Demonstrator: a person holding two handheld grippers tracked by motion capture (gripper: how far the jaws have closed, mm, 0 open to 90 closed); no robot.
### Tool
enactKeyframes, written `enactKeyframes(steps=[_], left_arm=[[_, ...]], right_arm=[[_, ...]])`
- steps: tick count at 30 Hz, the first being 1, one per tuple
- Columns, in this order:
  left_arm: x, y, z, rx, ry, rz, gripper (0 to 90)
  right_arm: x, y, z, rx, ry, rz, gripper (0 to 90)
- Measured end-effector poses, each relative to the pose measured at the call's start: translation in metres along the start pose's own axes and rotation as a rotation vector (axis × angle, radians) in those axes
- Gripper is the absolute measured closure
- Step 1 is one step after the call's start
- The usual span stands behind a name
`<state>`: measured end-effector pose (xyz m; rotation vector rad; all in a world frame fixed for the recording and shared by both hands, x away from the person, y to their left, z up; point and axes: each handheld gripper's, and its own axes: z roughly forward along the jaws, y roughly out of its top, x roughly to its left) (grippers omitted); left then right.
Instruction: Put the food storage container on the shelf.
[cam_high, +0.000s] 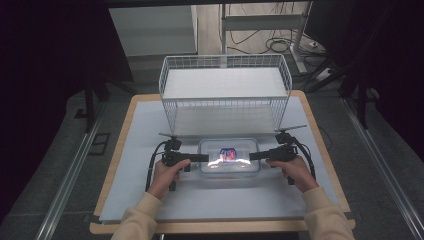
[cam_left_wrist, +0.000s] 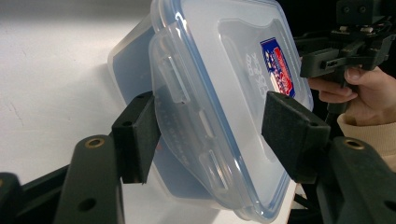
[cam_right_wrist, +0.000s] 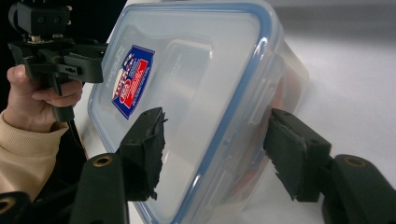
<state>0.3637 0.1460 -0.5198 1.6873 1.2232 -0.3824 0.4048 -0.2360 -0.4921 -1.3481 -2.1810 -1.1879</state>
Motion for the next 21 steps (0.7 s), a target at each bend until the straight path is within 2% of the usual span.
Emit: enactKeyframes(steps=[6,12,21], left_arm=[[-0.012,-0.008,-0.005,-0.032,0.025,0.037,41.4],[-0.017,-0.016,-0.008,-0.066,0.032,0.077,43.1],[-0.026,-0.025,-0.009,-0.111,0.059,0.093,43.8]], right_arm=[[0.008,-0.008,-0.007,-0.028,-0.012,-0.034,44.2],[0.010,-0.015,-0.013,-0.052,0.006,-0.072,48.1],[0.019,-0.023,-0.016,-0.083,-0.026,-0.099,49.7]])
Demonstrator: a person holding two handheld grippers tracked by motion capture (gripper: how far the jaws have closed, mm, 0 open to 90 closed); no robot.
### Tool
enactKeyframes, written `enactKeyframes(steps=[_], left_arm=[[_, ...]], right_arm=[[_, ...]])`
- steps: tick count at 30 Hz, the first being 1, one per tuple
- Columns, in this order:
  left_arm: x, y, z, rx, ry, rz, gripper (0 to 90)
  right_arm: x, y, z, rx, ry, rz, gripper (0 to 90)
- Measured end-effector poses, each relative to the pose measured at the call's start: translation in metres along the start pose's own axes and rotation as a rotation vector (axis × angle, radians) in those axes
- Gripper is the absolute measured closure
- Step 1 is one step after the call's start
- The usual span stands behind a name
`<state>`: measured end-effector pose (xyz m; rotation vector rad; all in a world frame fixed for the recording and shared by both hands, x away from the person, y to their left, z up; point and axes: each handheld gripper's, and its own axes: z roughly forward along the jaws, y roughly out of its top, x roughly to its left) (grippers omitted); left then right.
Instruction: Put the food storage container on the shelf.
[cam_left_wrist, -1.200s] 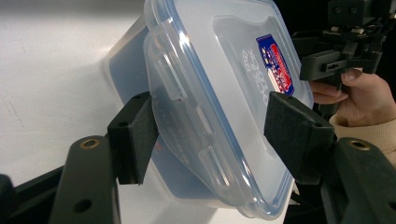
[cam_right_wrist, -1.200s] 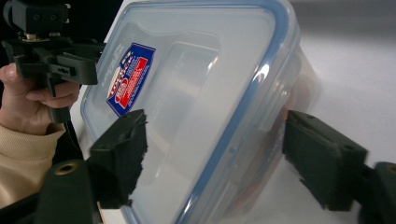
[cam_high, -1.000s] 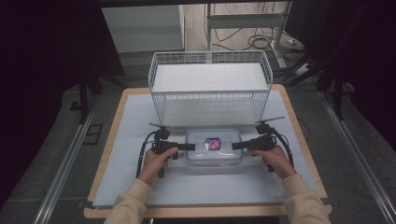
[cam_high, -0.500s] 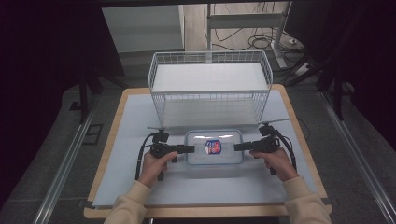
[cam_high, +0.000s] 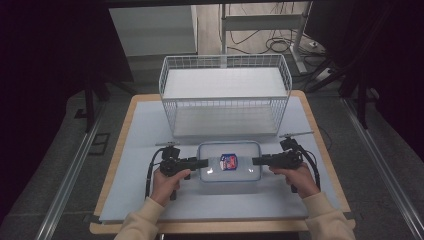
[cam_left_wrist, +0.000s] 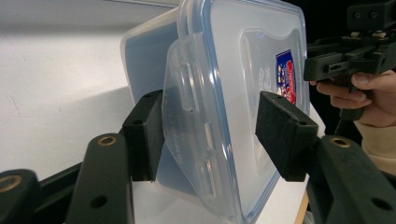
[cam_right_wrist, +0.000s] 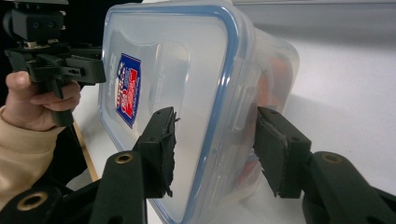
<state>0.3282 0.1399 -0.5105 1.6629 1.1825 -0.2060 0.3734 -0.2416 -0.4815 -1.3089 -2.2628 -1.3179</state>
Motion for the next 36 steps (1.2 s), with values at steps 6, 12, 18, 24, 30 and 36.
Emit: enactKeyframes(steps=[6,12,18,24,30,36], left_arm=[[-0.005,-0.003,-0.002,-0.010,0.012,0.019,44.3],[-0.009,-0.003,-0.002,-0.012,0.017,0.033,45.2],[-0.012,-0.002,-0.003,-0.018,0.011,0.038,45.3],[-0.020,0.003,-0.011,-0.045,0.003,0.059,46.1],[-0.023,0.006,-0.018,-0.056,-0.002,0.069,46.5],[-0.031,0.011,-0.025,-0.074,0.009,0.092,46.3]], right_arm=[[0.004,-0.003,-0.002,-0.009,-0.010,0.001,50.9],[0.006,-0.004,-0.007,-0.023,-0.015,-0.015,51.8],[0.009,-0.004,-0.011,-0.042,-0.018,-0.023,52.1],[0.019,0.000,-0.019,-0.081,-0.019,-0.069,52.2],[0.026,0.002,-0.022,-0.097,-0.024,-0.098,52.2],[0.034,0.004,-0.026,-0.119,-0.027,-0.137,52.2]])
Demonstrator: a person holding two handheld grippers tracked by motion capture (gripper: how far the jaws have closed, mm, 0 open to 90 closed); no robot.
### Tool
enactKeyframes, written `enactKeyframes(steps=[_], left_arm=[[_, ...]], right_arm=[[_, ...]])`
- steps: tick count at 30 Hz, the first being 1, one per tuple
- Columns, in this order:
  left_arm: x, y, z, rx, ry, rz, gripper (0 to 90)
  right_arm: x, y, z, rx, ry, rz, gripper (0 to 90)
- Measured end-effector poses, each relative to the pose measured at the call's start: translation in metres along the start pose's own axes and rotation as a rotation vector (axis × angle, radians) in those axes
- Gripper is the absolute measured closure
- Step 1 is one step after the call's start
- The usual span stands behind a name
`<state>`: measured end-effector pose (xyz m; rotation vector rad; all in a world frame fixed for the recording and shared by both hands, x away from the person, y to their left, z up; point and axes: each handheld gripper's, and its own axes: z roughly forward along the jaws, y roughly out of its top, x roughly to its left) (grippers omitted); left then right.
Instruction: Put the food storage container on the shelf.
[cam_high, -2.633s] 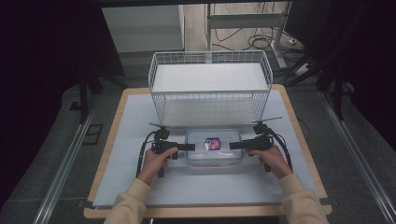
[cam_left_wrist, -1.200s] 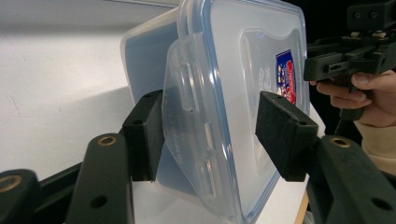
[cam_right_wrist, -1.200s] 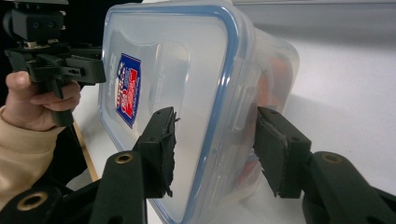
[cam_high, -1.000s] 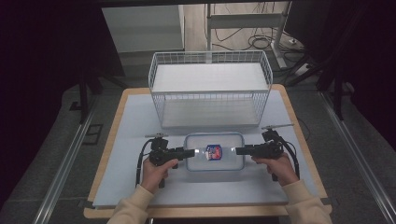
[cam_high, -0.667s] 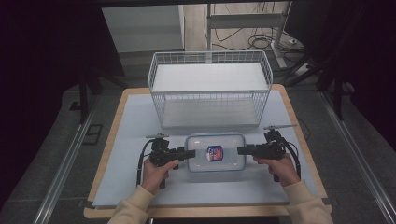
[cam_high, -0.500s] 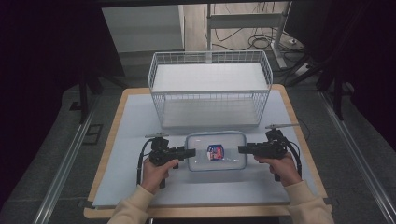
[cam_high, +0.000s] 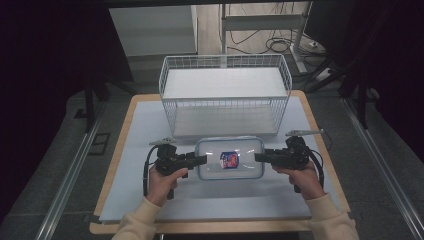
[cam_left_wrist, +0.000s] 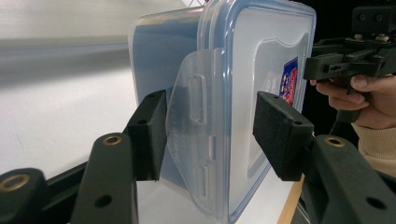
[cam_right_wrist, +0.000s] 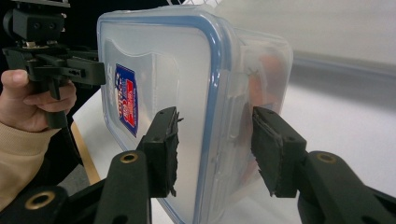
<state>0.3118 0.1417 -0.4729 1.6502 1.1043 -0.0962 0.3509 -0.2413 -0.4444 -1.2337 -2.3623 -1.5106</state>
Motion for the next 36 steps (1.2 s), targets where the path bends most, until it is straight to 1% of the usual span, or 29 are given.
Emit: enactKeyframes(steps=[3,9,11,12,14,18,20,22,24,28,29,30,31,32,36], left_arm=[[-0.001,0.001,-0.001,-0.004,-0.001,0.000,46.3],[-0.005,0.004,-0.004,-0.007,0.004,0.020,46.3],[-0.006,0.005,-0.005,-0.011,0.006,0.019,46.1],[-0.007,0.006,-0.006,-0.011,0.008,0.028,46.1],[-0.008,0.008,-0.006,-0.014,0.006,0.029,46.0],[-0.010,0.015,-0.009,-0.021,0.004,0.035,46.0],[-0.010,0.018,-0.011,-0.029,0.005,0.045,46.1],[-0.010,0.021,-0.012,-0.034,0.004,0.041,46.1],[-0.010,0.023,-0.013,-0.035,0.004,0.040,46.1],[-0.011,0.031,-0.017,-0.035,0.010,0.057,46.1],[-0.011,0.031,-0.017,-0.035,0.010,0.057,46.1],[-0.012,0.035,-0.018,-0.035,0.012,0.058,46.1],[-0.012,0.035,-0.018,-0.035,0.012,0.058,46.1],[-0.011,0.038,-0.019,-0.037,0.012,0.062,46.1],[-0.012,0.045,-0.020,-0.041,0.013,0.065,46.1]], right_arm=[[0.002,0.002,-0.002,-0.006,-0.002,-0.012,52.2],[0.006,0.004,-0.005,-0.018,-0.004,-0.033,52.2],[0.007,0.004,-0.005,-0.020,-0.004,-0.035,52.2],[0.008,0.005,-0.006,-0.022,-0.005,-0.040,52.2],[0.010,0.007,-0.007,-0.026,-0.010,-0.048,52.2],[0.012,0.012,-0.010,-0.039,-0.014,-0.060,52.3],[0.013,0.014,-0.010,-0.050,-0.013,-0.065,52.3],[0.015,0.018,-0.010,-0.056,-0.013,-0.074,52.3],[0.015,0.020,-0.010,-0.056,-0.012,-0.074,52.3],[0.017,0.026,-0.010,-0.065,-0.012,-0.085,52.4],[0.017,0.026,-0.010,-0.065,-0.012,-0.085,52.4],[0.018,0.030,-0.010,-0.069,-0.008,-0.086,52.4],[0.018,0.030,-0.010,-0.069,-0.008,-0.086,52.4],[0.018,0.034,-0.010,-0.072,-0.007,-0.095,52.4],[0.018,0.040,-0.011,-0.076,-0.007,-0.095,52.4]])
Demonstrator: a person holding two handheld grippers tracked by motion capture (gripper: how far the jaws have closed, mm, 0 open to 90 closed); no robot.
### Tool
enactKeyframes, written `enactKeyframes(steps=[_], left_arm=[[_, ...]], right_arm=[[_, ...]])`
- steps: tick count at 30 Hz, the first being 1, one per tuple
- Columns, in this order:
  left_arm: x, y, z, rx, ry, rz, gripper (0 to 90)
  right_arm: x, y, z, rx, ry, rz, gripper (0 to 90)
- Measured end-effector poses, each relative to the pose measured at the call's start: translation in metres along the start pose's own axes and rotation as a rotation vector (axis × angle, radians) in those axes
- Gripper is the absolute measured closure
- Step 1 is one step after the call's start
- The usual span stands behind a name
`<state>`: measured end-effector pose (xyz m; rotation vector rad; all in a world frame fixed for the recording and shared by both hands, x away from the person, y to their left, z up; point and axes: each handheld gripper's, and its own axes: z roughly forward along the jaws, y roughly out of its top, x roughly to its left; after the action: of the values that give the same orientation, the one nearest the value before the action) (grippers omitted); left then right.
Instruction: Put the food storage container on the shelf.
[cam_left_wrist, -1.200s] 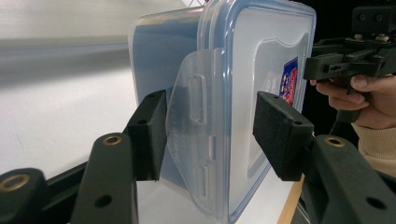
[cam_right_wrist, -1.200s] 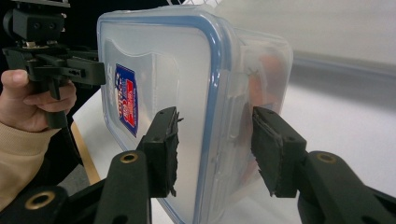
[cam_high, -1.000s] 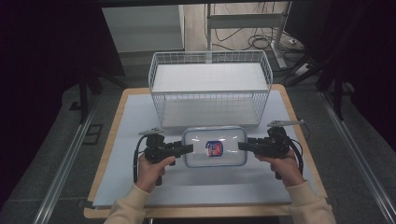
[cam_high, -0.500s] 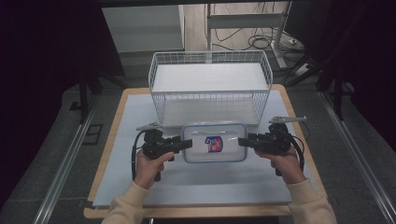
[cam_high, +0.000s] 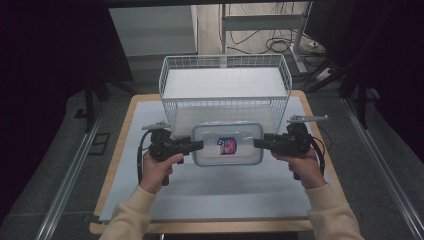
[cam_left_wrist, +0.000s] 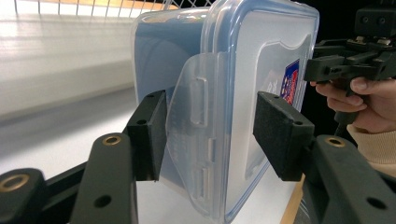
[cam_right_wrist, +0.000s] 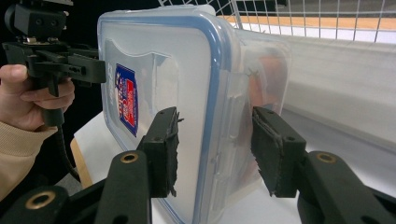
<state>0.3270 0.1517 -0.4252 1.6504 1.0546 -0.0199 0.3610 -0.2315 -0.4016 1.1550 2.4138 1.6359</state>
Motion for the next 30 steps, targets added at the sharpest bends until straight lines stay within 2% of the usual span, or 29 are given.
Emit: enactKeyframes(steps=[14,30], left_arm=[[-0.004,0.028,-0.005,-0.021,0.000,0.020,46.1],[-0.010,0.068,-0.012,-0.049,0.001,0.051,46.2]], right_arm=[[0.001,0.024,-0.004,-0.026,-0.002,-0.009,52.3],[0.004,0.063,-0.011,-0.056,-0.006,-0.039,52.4]])
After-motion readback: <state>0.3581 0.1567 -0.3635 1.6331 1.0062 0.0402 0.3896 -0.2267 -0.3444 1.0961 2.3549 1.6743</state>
